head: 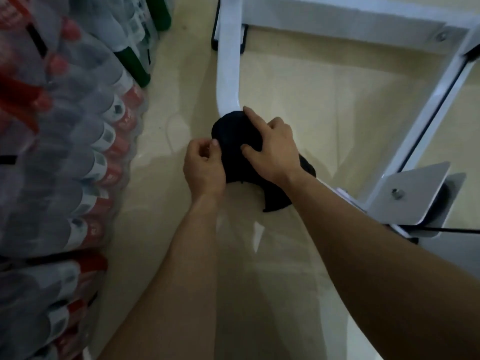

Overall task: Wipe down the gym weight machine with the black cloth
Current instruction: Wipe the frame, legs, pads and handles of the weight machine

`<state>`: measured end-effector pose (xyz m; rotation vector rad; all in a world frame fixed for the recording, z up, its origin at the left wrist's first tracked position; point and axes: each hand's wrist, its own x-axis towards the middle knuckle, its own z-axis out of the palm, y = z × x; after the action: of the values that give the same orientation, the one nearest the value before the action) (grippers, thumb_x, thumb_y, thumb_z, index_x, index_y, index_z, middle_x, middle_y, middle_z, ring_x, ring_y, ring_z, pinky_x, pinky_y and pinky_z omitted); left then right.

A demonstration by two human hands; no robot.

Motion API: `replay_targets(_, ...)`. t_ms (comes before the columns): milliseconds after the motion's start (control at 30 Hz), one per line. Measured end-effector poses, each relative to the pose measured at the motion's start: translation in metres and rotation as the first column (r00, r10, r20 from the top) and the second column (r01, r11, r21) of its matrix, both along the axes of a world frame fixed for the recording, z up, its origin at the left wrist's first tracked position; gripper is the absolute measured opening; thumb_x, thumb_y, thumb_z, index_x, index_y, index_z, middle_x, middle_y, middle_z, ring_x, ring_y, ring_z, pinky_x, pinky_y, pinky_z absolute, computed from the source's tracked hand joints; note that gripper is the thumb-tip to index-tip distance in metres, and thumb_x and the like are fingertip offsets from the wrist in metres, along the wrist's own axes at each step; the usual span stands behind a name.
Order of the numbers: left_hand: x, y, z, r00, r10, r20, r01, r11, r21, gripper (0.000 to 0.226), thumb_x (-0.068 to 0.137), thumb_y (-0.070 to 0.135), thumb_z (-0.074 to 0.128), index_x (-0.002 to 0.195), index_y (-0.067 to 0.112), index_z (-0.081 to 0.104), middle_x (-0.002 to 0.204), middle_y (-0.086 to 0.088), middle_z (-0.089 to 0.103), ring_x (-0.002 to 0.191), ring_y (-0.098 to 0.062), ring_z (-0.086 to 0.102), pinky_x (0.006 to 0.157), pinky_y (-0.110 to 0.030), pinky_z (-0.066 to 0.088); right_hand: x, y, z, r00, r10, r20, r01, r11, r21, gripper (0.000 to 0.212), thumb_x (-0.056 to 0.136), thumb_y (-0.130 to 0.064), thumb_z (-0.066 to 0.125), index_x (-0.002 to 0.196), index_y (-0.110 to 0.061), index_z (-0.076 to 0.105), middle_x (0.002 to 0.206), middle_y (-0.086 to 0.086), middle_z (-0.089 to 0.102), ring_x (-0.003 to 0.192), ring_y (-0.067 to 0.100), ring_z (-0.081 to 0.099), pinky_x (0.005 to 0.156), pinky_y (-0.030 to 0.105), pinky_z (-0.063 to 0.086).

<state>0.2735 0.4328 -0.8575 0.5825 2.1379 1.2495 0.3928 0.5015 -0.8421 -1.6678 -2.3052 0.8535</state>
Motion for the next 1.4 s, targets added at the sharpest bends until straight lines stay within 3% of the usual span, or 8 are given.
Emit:
replay_targets(167,0.025,-0.082,0.046,0.988,0.004,0.151,0.001,0.999,-0.036,0.010,0.096,0.019,0.060,0.086,0.022,0.059,0.084,0.009,0.062,0.076,-0.003,0.055,0.069,-0.012,0.043,0.019,-0.076,0.026,0.997,-0.024,0.073,0.026,0.999,-0.019,0.039,0.082,-0.036,0.057,0.119,-0.025,0.058,0.100,0.002,0.068,0.094,0.028,0.063,0.084,0.045,0.050)
replay_targets(300,0.047,-0.153,0.101,0.949,0.002,0.316,0.023,0.997,-0.076,0.010,0.096,0.015,0.061,0.088,0.019,0.065,0.088,0.002,0.069,0.080,-0.006,0.063,0.073,-0.018,0.051,0.041,-0.160,0.076,0.998,-0.068,-0.004,0.059,0.899,-0.434,0.058,0.092,-0.031,0.059,0.146,-0.027,0.038,0.089,-0.007,0.066,0.085,0.018,0.064,0.072,0.036,0.049)
replay_targets(433,0.051,-0.207,0.174,0.937,-0.123,0.327,0.168,0.979,-0.115,0.012,0.096,0.016,0.063,0.091,0.024,0.070,0.087,0.016,0.070,0.077,0.009,0.063,0.071,-0.007,0.046,0.054,-0.219,0.138,0.996,-0.043,-0.075,-0.007,0.824,-0.566,0.055,0.101,-0.030,0.042,0.153,-0.042,0.030,0.089,-0.007,0.066,0.092,0.015,0.064,0.087,0.035,0.050)
replay_targets(600,0.044,-0.271,0.276,0.918,-0.317,0.239,0.356,0.924,-0.141,0.018,0.094,0.018,0.064,0.086,0.032,0.071,0.086,0.017,0.071,0.084,0.003,0.065,0.076,-0.012,0.047,0.046,-0.270,0.225,0.983,0.072,-0.171,-0.156,0.826,-0.542,0.048,0.097,-0.032,0.050,0.144,-0.041,0.047,0.124,0.001,0.050,0.116,0.011,0.048,0.108,0.034,0.042)
replay_targets(767,0.026,-0.320,0.370,0.898,-0.375,0.230,0.413,0.898,-0.148,0.024,0.094,0.011,0.063,0.077,0.028,0.069,0.073,0.016,0.068,0.072,0.000,0.066,0.062,-0.009,0.044,0.054,-0.302,0.326,0.930,0.351,-0.106,-0.360,0.823,-0.438,0.026,0.090,-0.028,0.068,0.115,-0.021,0.071,0.121,0.008,0.055,0.126,0.023,0.040,0.105,0.039,0.039)
replay_targets(1033,0.007,-0.367,0.522,0.750,-0.660,0.045,0.654,0.728,-0.206,0.026,0.095,0.024,0.062,0.074,0.038,0.063,0.072,0.019,0.064,0.076,-0.007,0.062,0.068,-0.031,0.047,0.079,-0.359,0.508,0.933,0.359,0.023,-0.344,0.908,-0.240,0.020,0.082,-0.036,0.070,0.095,-0.021,0.074,0.113,-0.001,0.061,0.104,0.019,0.055,0.089,0.040,0.050)
replay_targets(1233,0.029,-0.372,0.656,0.597,-0.801,-0.036,0.775,0.587,-0.234,0.011,0.096,0.025,0.063,0.086,0.026,0.068,0.079,0.013,0.068,0.077,-0.004,0.063,0.066,-0.016,0.046,0.120,-0.385,0.658,0.899,0.372,0.231,-0.294,0.904,-0.310,0.040,0.084,-0.053,0.057,0.092,-0.018,0.072,0.105,0.001,0.068,0.097,0.023,0.059,0.081,0.043,0.055)
replay_targets(1400,0.067,-0.363,0.763,0.521,-0.848,-0.096,0.818,0.528,-0.227,0.010,0.095,0.033,0.064,0.089,0.028,0.069,0.083,0.014,0.068,0.082,-0.001,0.061,0.068,-0.014,0.041,0.170,-0.393,0.786,0.965,0.229,0.126,-0.171,0.917,-0.360,0.034,0.088,-0.048,0.059,0.083,-0.016,0.068,0.086,0.003,0.068,0.079,0.017,0.060,0.074,0.033,0.049)
